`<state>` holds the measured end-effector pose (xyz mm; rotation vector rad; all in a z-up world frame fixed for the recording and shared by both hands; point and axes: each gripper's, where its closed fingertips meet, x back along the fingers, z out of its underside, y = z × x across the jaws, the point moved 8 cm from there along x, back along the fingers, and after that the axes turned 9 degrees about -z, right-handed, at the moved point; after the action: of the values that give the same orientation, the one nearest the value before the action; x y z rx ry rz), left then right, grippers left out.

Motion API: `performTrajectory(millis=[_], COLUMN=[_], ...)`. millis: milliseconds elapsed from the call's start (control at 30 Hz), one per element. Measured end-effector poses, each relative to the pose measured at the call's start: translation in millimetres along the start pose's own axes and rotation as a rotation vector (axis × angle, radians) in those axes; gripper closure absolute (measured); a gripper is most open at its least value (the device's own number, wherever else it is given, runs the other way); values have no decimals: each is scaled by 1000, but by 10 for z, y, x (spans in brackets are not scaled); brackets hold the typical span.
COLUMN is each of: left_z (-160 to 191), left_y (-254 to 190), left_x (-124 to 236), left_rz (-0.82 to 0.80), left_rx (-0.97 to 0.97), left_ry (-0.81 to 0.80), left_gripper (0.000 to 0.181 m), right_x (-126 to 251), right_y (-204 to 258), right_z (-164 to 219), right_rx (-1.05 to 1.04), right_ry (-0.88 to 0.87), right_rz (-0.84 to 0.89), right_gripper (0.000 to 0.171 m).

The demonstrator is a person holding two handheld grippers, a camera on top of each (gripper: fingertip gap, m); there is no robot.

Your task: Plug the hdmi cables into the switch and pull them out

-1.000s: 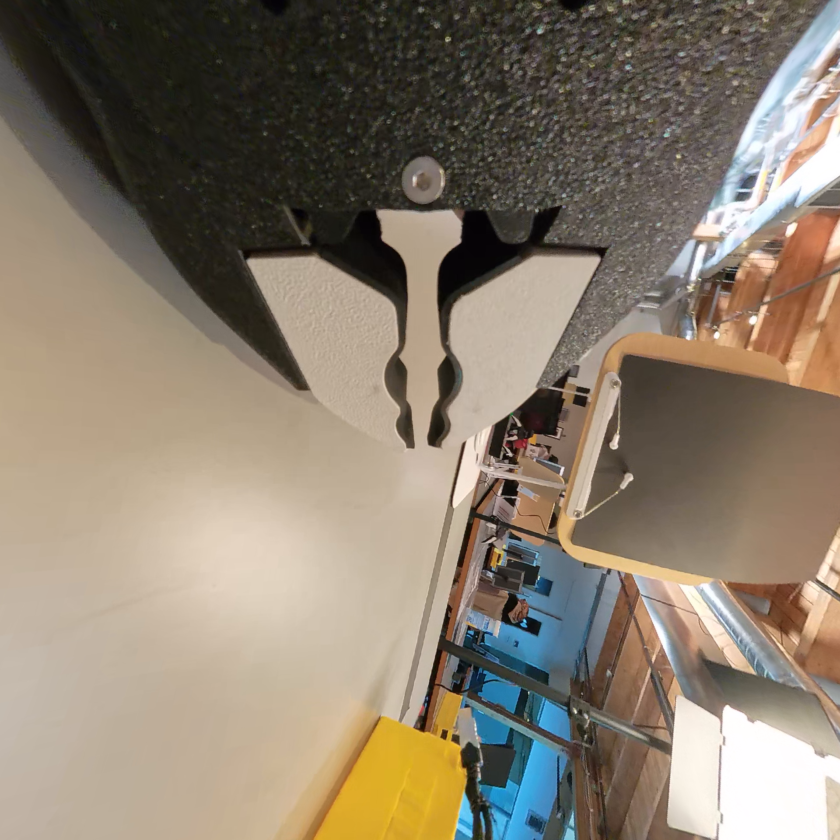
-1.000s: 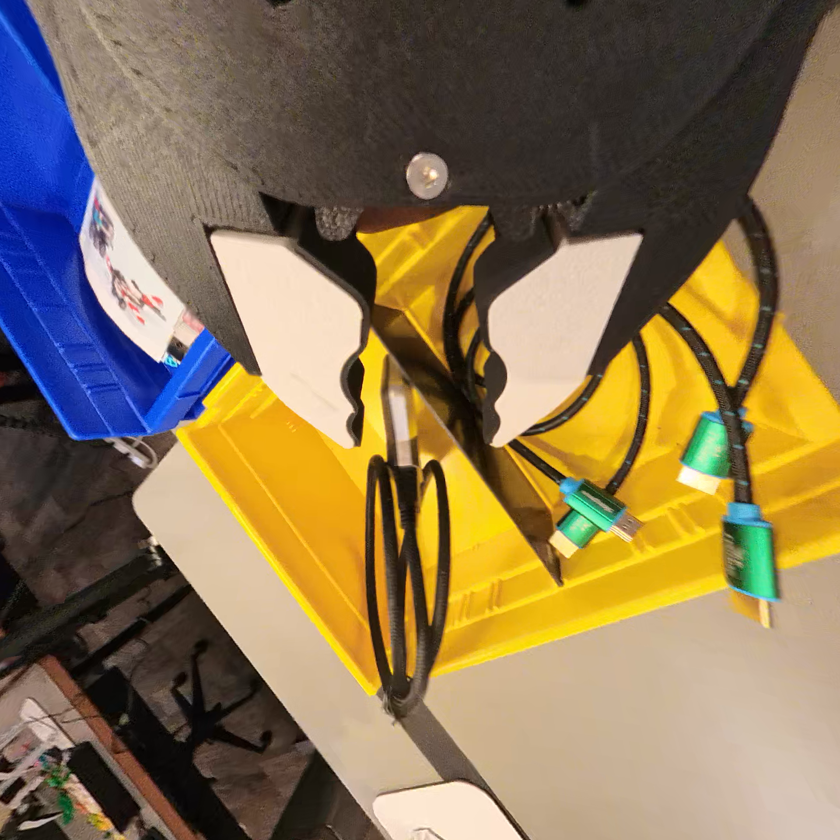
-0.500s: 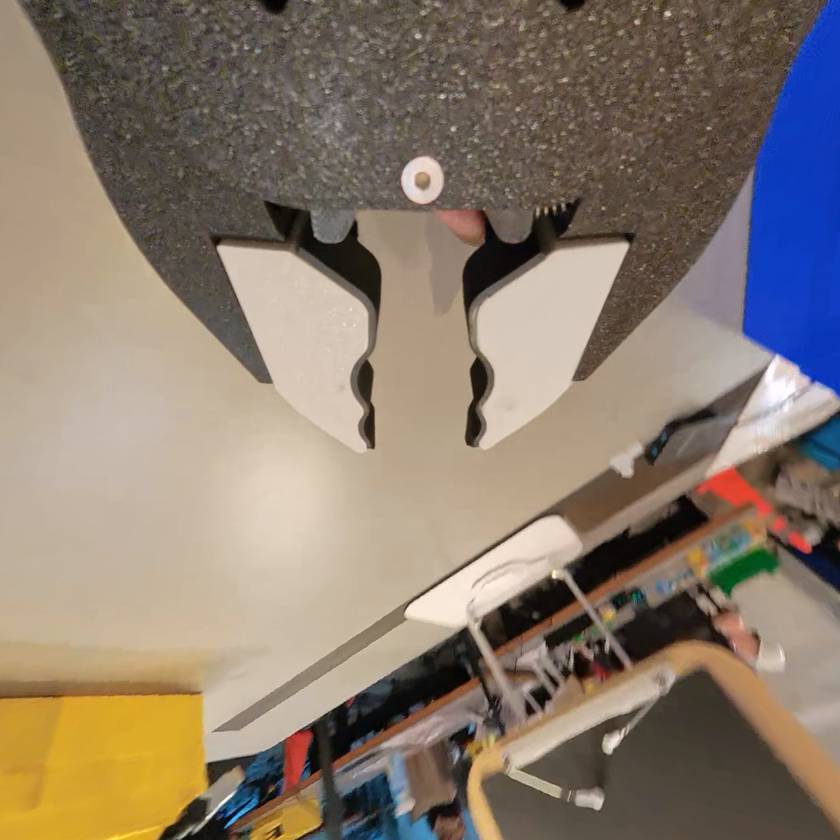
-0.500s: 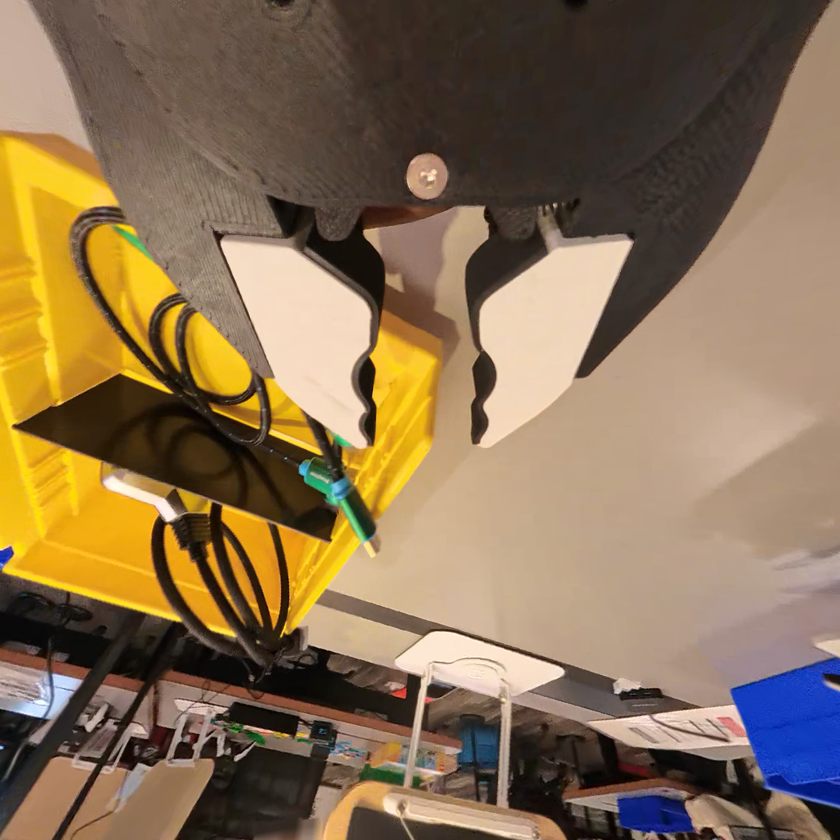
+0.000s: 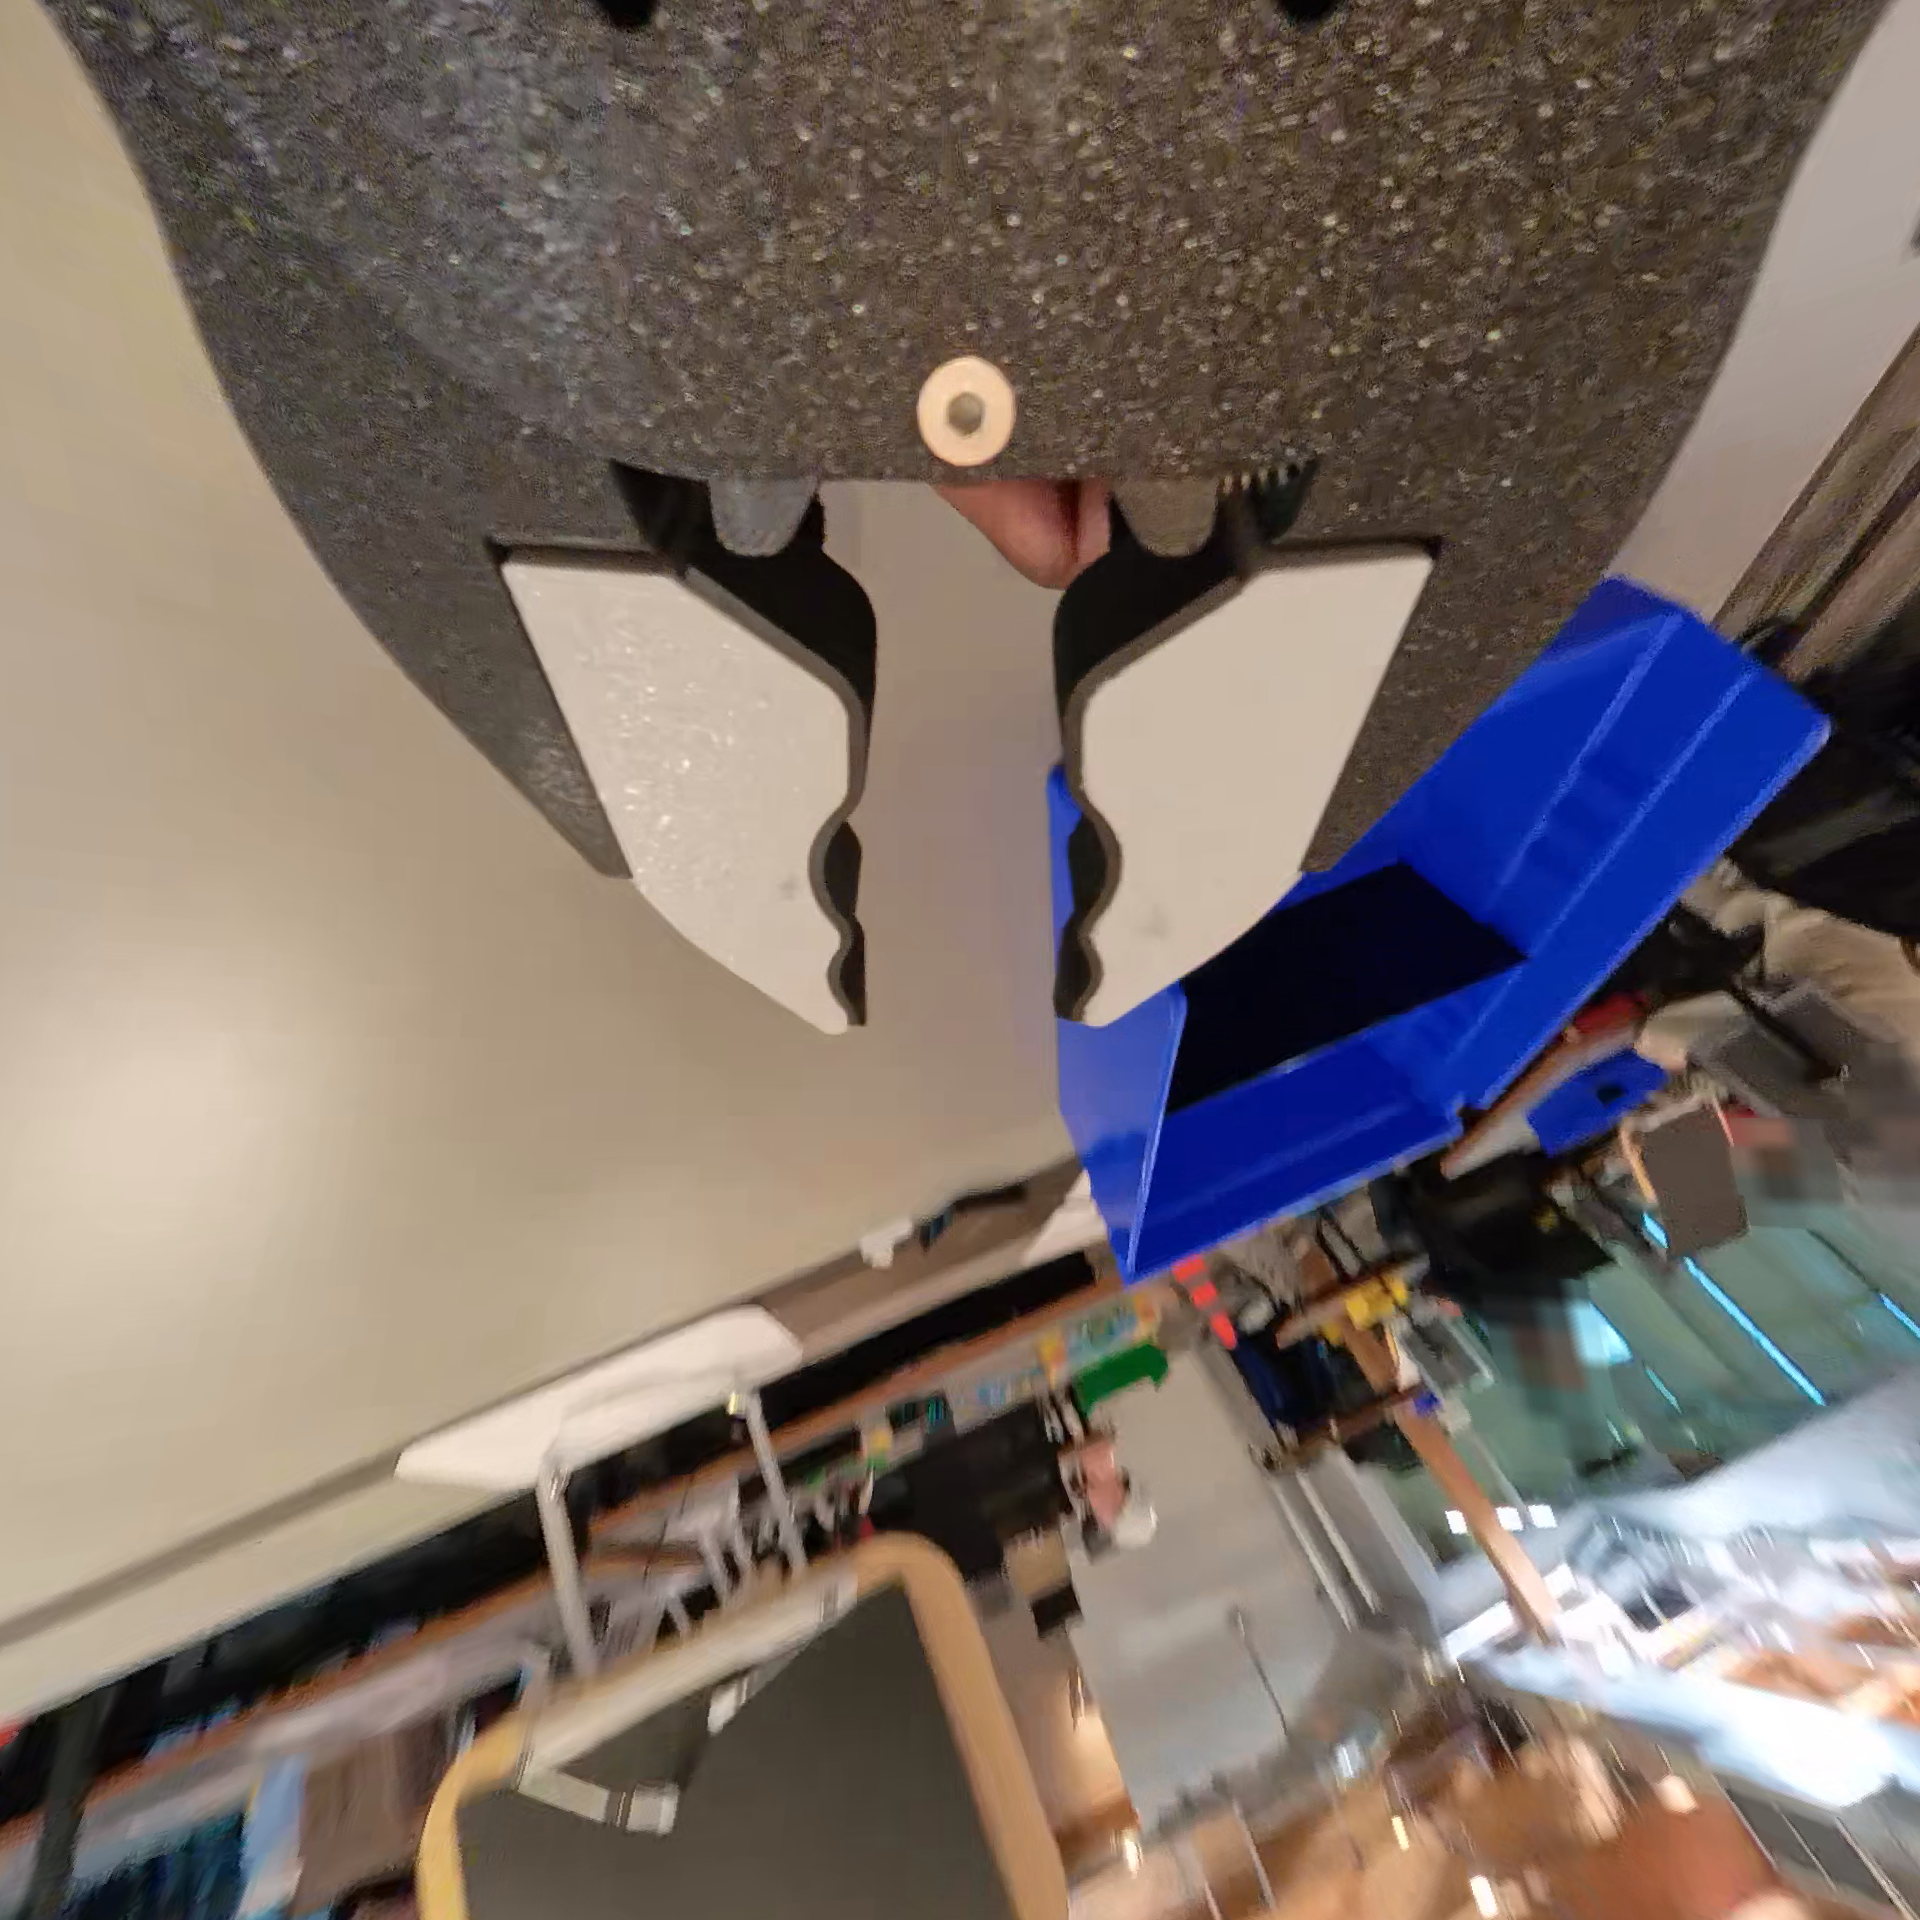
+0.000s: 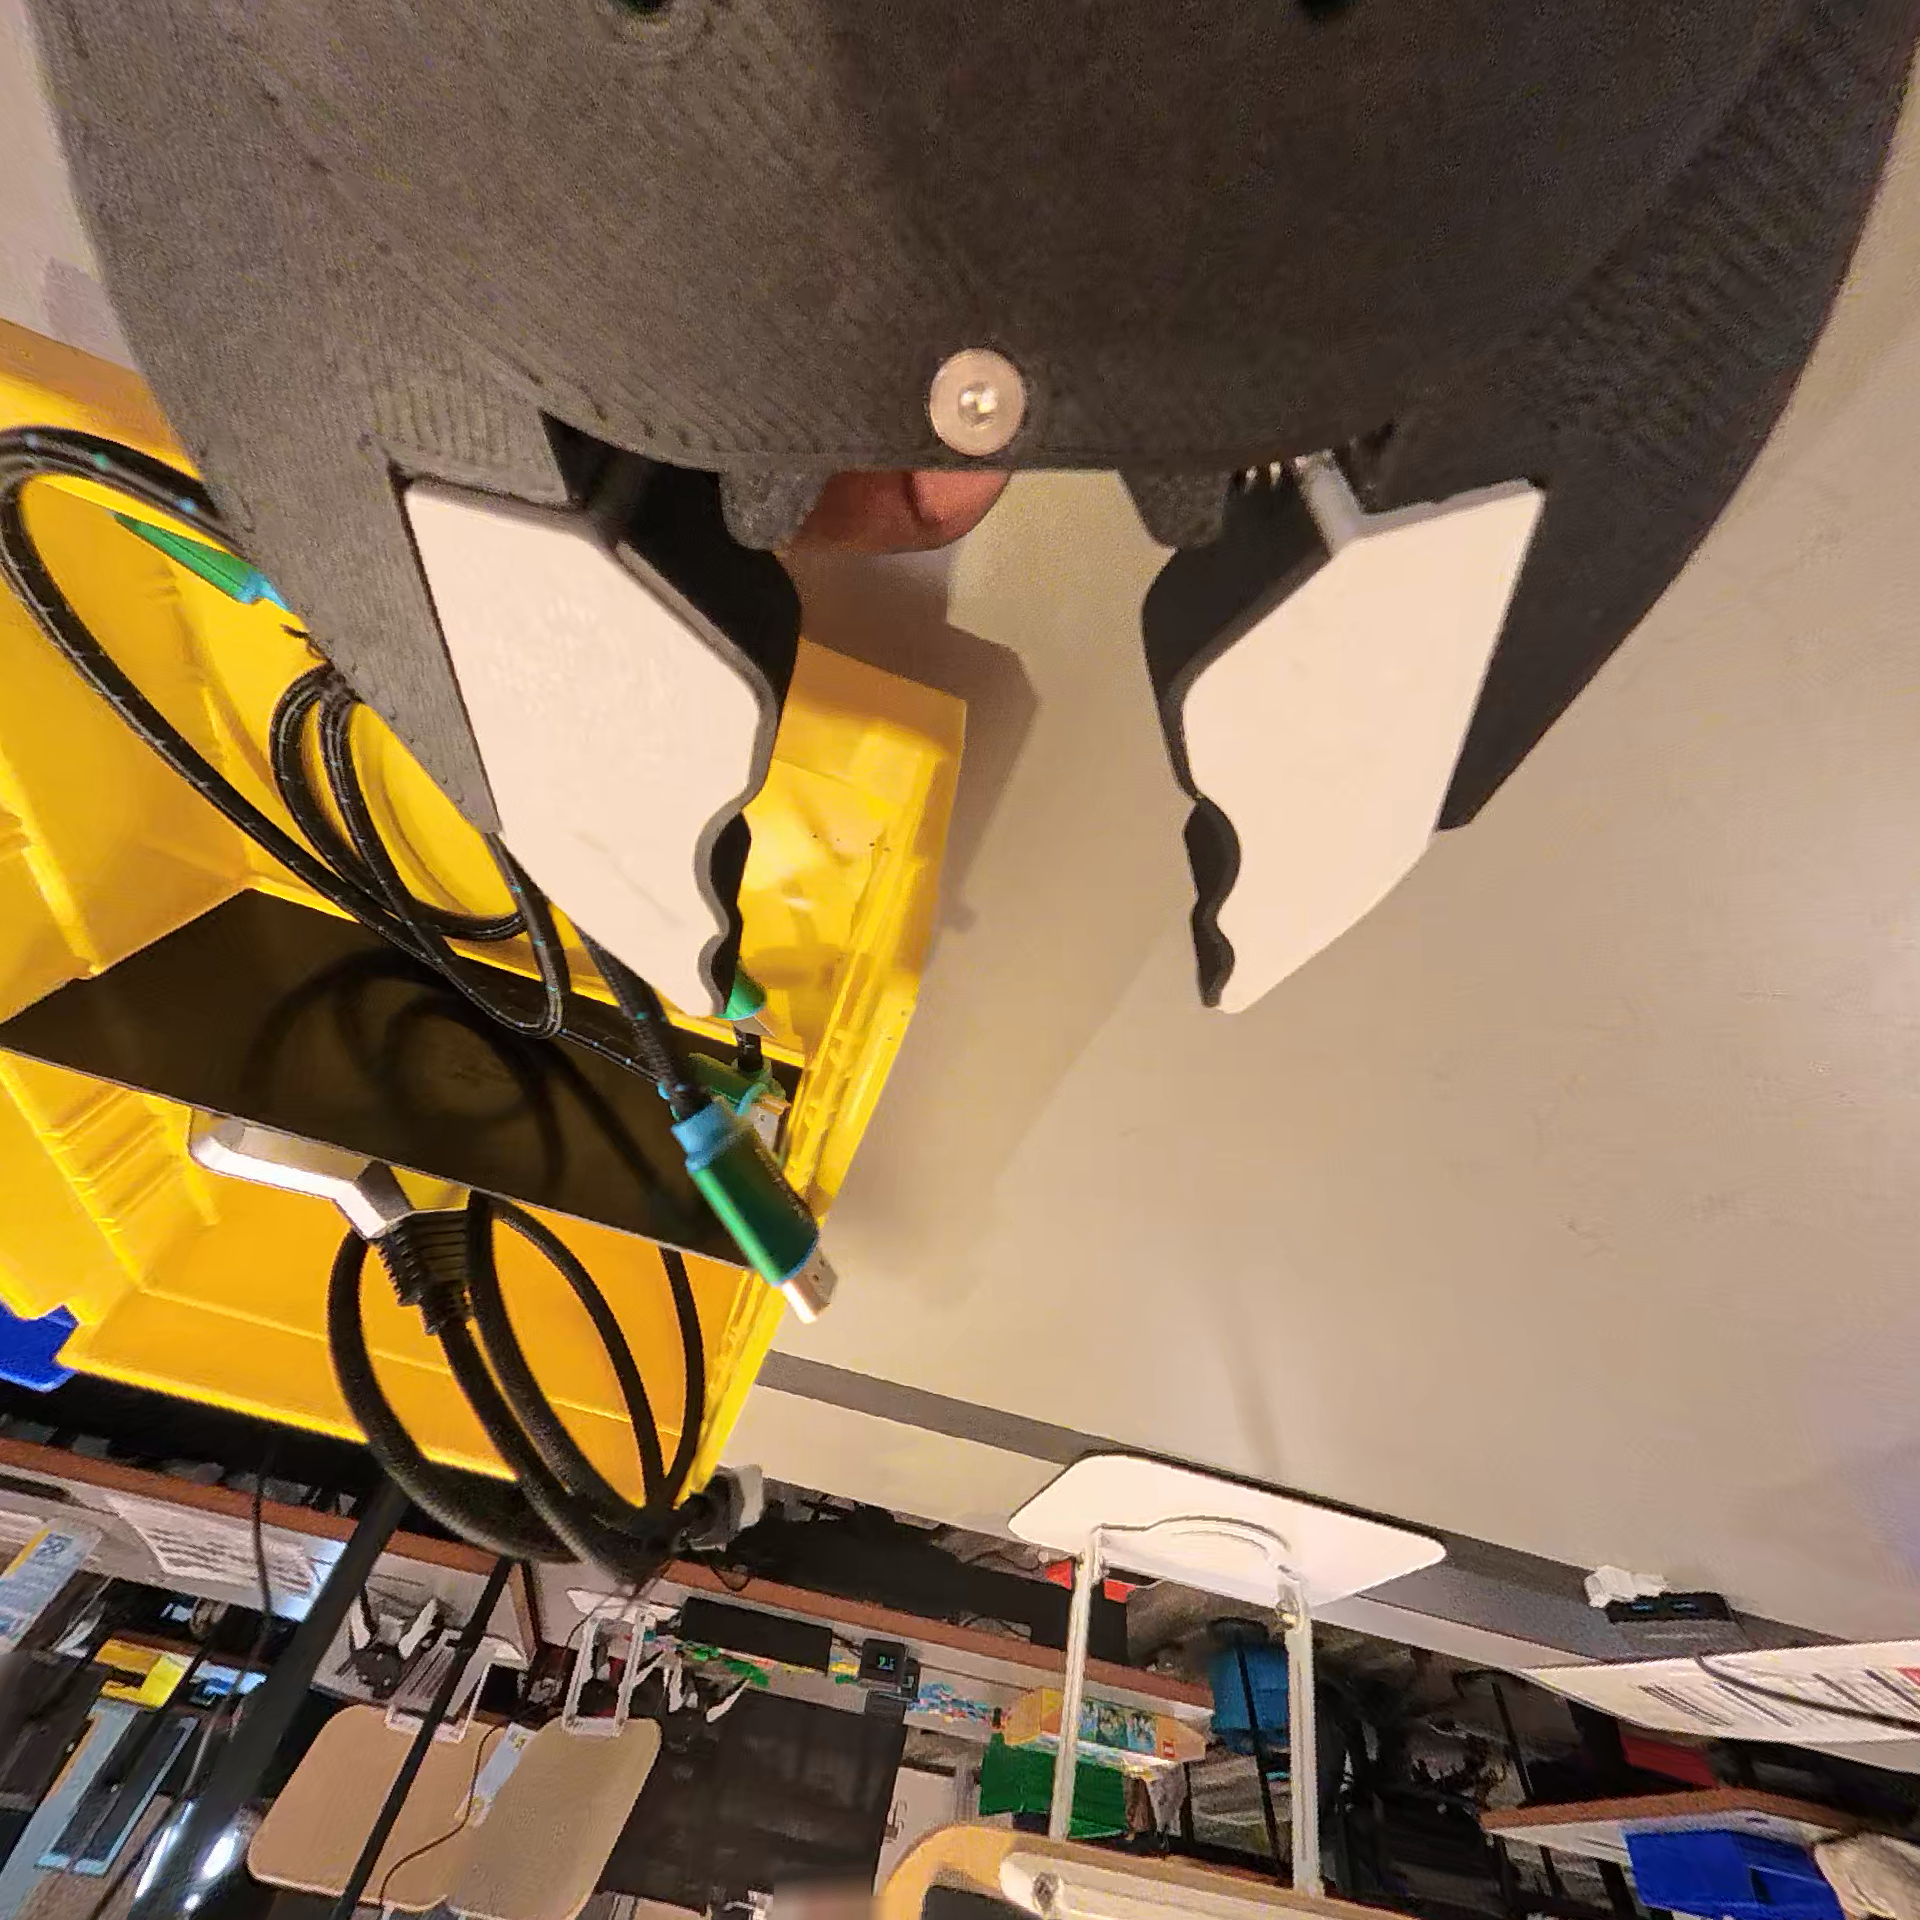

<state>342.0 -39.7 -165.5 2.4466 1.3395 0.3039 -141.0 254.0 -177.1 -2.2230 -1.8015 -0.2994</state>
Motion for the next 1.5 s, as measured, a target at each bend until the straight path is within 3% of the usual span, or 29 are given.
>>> performTrajectory(millis=[100, 167, 233, 300, 367, 467, 600, 733, 767, 800, 833, 967, 1067, 1333, 1500], left_z=[116, 158, 251, 341, 377, 382, 365, 380, 373, 364, 366, 378, 403, 415, 430], left_y=[123, 210, 277, 318, 335, 351, 350, 352, 338, 321, 344, 368, 389, 327, 389], left_x=[8, -45, -191, -348, -485, -634, -737, -802, -801, -792, -794, -827, -898, -983, -876], left_rz=[-50, -67, -76, -65, -30, -10, -25, -62, -41, -10, -30, -17, -75, -69, -2], left_rx=[4, 50, 62, 68, 131, 163, 172, 146, 138, 126, 118, 119, 92, -32, 7], left_ry=[66, 81, 146, 216, 229, 230, 214, 236, 226, 205, 197, 202, 241, 259, 242], left_gripper=[139, 115, 71, 53, 46, 59, 107, 117, 133, 162, 175, 175, 157, 176, 177], right_x=[-48, -76, -98, -112, -109, -95, -82, -85, -92, -97, -102, -133, -170, -162, -190], right_y=[39, 62, 80, 78, 68, 54, 54, 69, 73, 75, 77, 95, 97, -53, -106], right_z=[32, 50, 68, 76, 64, 51, 40, 15, 12, 8, 4, 1, 4, -20, -37], right_rx=[34, 55, 70, 68, 57, 31, 35, 39, 44, 49, 54, 66, 69, 30, 63], right_ry=[-5, -4, 1, 5, -4, -18, -43, -69, -70, -73, -78, -82, -55, -17, -2], right_rz=[3, 4, 0, 11, 25, 34, 41, 43, 44, 49, 56, 63, 82, 178, 123], right_gripper=[86, 81, 77, 68, 63, 64, 73, 81, 84, 85, 87, 104, 112, 162, 161])
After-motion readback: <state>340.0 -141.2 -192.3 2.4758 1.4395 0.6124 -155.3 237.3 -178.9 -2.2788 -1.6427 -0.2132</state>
